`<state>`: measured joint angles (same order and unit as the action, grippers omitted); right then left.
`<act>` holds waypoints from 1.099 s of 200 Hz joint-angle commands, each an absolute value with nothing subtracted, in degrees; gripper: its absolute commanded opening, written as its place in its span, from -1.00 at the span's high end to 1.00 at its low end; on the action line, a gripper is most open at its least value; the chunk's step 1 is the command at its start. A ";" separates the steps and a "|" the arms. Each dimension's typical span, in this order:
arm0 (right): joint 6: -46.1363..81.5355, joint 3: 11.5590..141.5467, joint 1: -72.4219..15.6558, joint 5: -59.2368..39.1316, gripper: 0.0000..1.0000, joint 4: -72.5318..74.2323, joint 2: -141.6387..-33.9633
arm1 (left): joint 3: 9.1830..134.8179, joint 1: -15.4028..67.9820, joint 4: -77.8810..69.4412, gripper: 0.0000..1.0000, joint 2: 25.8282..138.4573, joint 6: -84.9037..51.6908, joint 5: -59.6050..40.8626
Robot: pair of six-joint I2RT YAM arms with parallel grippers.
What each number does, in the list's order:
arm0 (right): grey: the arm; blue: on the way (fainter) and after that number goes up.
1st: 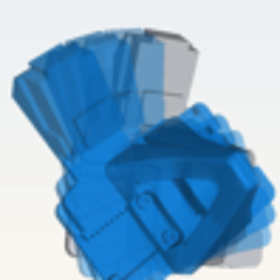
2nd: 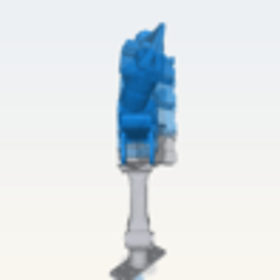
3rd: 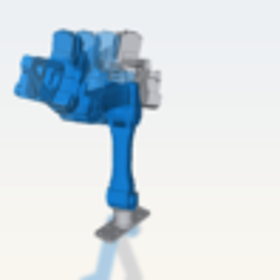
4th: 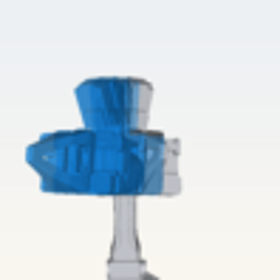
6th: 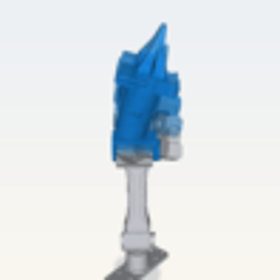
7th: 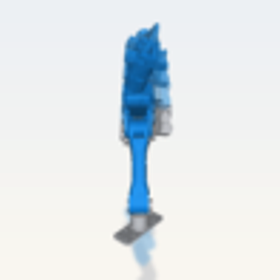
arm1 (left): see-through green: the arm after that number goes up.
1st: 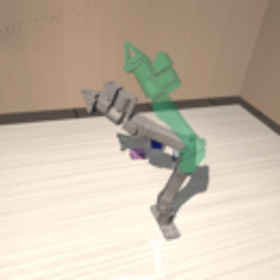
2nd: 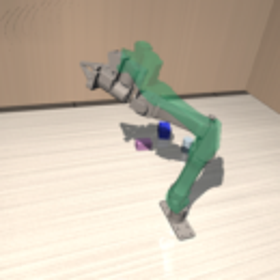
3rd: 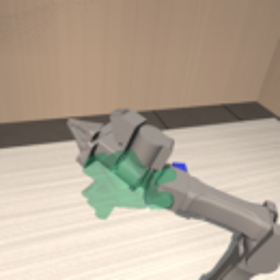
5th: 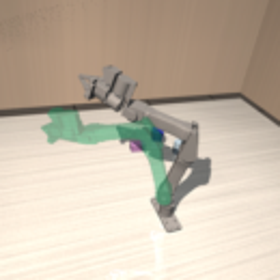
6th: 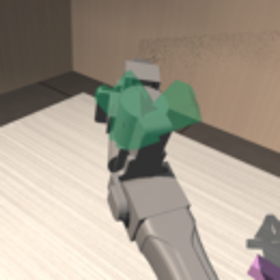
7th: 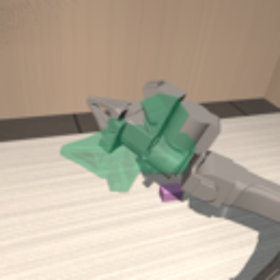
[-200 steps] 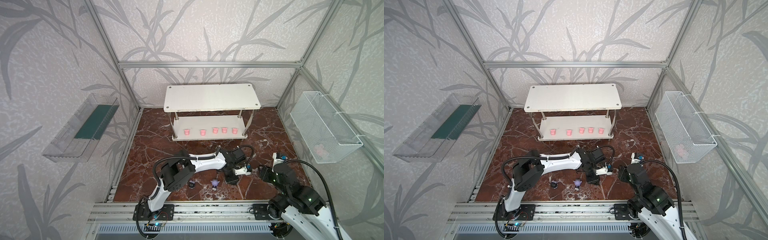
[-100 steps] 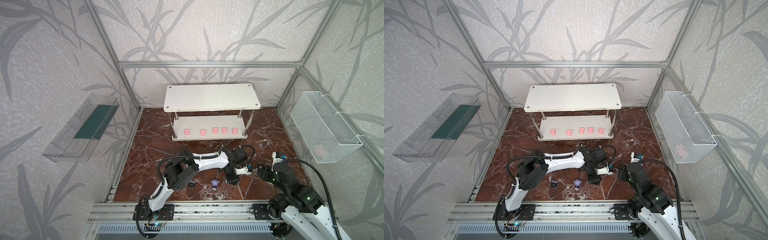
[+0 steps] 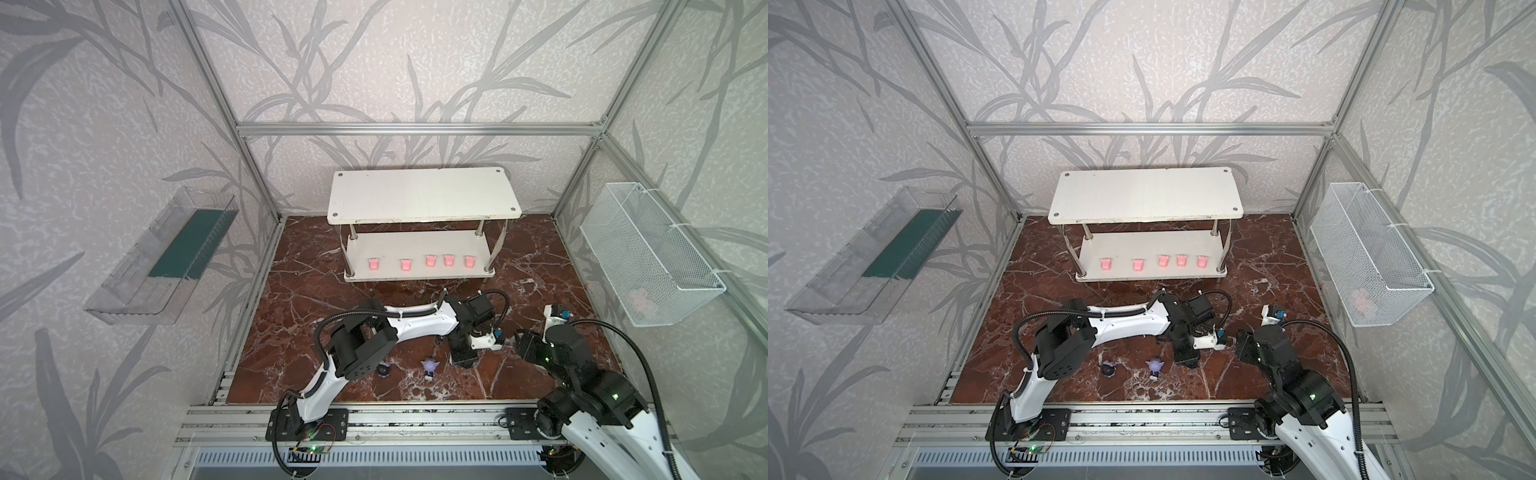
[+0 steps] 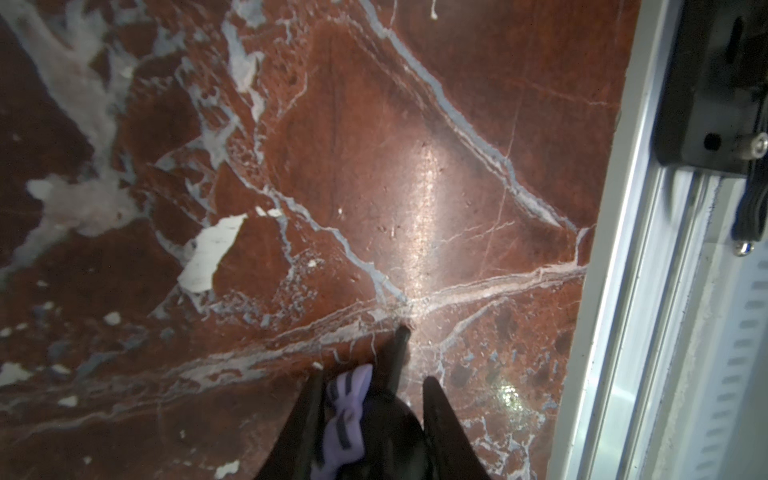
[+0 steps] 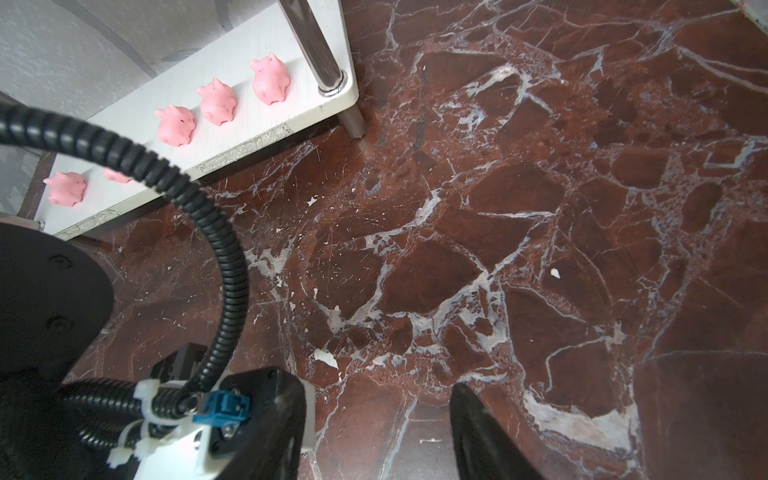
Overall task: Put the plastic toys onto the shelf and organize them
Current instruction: 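Lift the figure off the floor with the left gripper, then carry the figure with the left gripper up over the shelf's top board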
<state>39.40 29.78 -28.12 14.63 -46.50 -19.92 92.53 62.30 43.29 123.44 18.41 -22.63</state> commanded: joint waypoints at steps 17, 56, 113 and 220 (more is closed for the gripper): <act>39.02 30.01 -27.68 14.85 -0.14 -46.40 -18.46 | 91.98 60.35 44.12 0.63 120.23 18.94 -23.44; 39.23 31.32 -27.59 15.42 -0.13 -47.42 -16.35 | 91.10 58.13 42.69 0.63 115.89 18.01 -23.88; 39.01 33.44 -27.59 15.61 -0.13 -48.40 -15.16 | 90.35 54.51 39.46 0.63 105.32 16.57 -23.84; 39.90 28.59 -27.60 11.93 -0.13 -43.31 -17.61 | 93.04 41.53 21.49 0.65 85.84 10.78 -27.62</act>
<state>39.46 29.76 -27.75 13.34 -45.78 -16.62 89.27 44.23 25.32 87.05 11.77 -24.60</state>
